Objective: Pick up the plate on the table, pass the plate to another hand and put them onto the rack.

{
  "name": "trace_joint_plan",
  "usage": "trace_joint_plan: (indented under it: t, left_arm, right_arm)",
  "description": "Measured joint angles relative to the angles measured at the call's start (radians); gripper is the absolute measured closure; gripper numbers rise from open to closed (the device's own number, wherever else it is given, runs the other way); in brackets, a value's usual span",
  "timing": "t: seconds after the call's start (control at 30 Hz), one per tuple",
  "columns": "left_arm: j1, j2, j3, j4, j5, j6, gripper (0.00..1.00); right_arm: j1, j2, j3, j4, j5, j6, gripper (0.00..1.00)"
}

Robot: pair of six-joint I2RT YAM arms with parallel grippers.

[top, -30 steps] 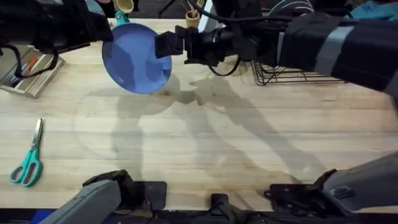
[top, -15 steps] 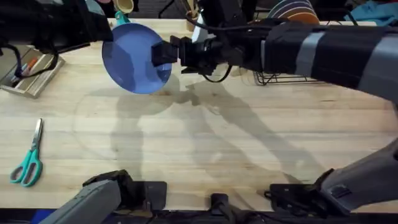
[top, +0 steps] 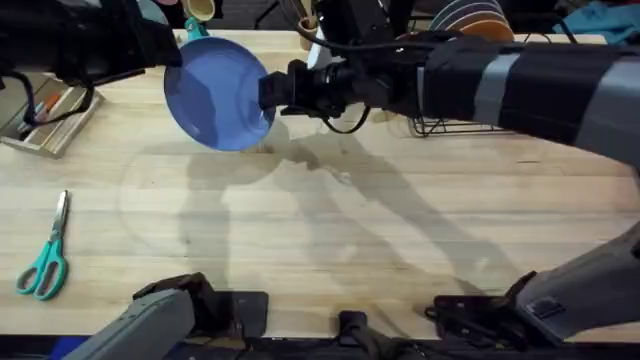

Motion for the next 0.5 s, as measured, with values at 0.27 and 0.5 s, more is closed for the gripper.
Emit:
trace_joint_plan:
  t: [0.27,0.5]
  left_arm:
    - [0.0,0.0,0.0,0.0,0.0,0.0,0.959]
    - [0.0,0.0,0.0,0.0,0.0,0.0,0.959]
  right_arm:
    - [0.0,0.0,0.0,0.018,0.001,0.03,0.796]
    - [0.003,0.0,0.0,0.019,0.001,0.044,0.951]
